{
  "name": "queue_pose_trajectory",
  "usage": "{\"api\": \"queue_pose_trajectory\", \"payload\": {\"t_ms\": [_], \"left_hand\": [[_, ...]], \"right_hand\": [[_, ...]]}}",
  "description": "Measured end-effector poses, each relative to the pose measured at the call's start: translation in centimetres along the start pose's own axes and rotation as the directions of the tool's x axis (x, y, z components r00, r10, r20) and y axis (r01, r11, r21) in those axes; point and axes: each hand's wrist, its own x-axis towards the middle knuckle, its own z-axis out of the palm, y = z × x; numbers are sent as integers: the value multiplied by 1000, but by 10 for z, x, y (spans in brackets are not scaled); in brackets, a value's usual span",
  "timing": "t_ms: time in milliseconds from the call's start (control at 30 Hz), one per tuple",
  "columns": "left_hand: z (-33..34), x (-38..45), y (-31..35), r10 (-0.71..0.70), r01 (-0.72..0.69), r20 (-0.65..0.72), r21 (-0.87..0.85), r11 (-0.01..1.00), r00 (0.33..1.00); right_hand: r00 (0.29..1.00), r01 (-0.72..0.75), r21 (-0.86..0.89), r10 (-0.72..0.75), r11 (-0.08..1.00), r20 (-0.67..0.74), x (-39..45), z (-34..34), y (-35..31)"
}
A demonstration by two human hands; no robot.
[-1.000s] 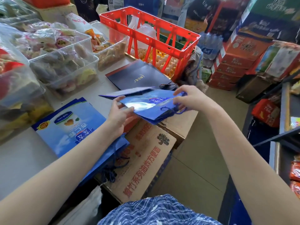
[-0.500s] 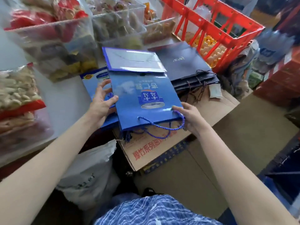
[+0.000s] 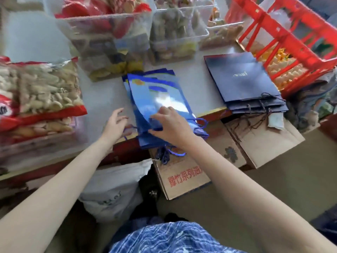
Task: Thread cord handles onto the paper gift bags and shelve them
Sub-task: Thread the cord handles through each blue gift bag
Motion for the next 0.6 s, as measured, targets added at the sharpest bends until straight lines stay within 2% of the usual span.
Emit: {"api": "queue_pose_trajectory", "payload": {"t_ms": [33,67,100,133,167,200,233,267,333,367,400,433,467,533,567,600], "left_hand": [[-4,2,-5,-33,33,5,-11,999,999],[-7,3,-10,-79,79,11,-13,997,997],[-8,4,-15,-109,109,7,26,994,994],[-8,4,-19,-98,98,-5,140,985,995],[-8,1,-24,-23,24,-7,327,945,1000],[-6,-4,-28,89,-93,33,504,859,995],[-3,-11,-32,206,-229,109,608,760,972],[1,-18,-34,285,-349,206,649,676,936],[12,-27,-43,364,-530,387,661,531,847],[19,-29,-48,370,-568,434,674,472,821],[27,-30,-53,352,-564,443,691,452,825],[36,-31,-57,315,-512,405,712,481,858],[46,-33,-58,262,-408,313,712,571,913],[65,-39,-54,75,-93,55,586,805,996],[72,-41,-51,-18,37,-43,492,870,999],[78,-41,-48,-78,118,-108,438,891,991]], "right_hand": [[979,16,38,-24,999,202,3,12,3],[954,-8,89,-19,996,299,4,19,9],[953,-70,131,27,989,302,3,24,18],[965,-141,151,102,978,242,2,28,30],[968,-209,134,185,969,172,-1,30,44],[961,-253,82,241,964,137,-6,31,56],[951,-275,10,270,962,153,-12,33,66],[940,-280,-56,285,958,187,-19,36,74],[916,-344,-79,353,936,193,-30,40,86],[898,-403,-57,407,913,168,-34,42,91],[875,-462,-36,462,886,144,-37,44,95],[847,-516,-24,514,856,139,-38,45,98],[822,-554,-17,551,832,146,-39,46,100],[783,-606,3,596,795,179,-39,48,99],[772,-621,8,610,784,178,-39,49,96],[764,-633,11,622,774,171,-39,50,93]]}}
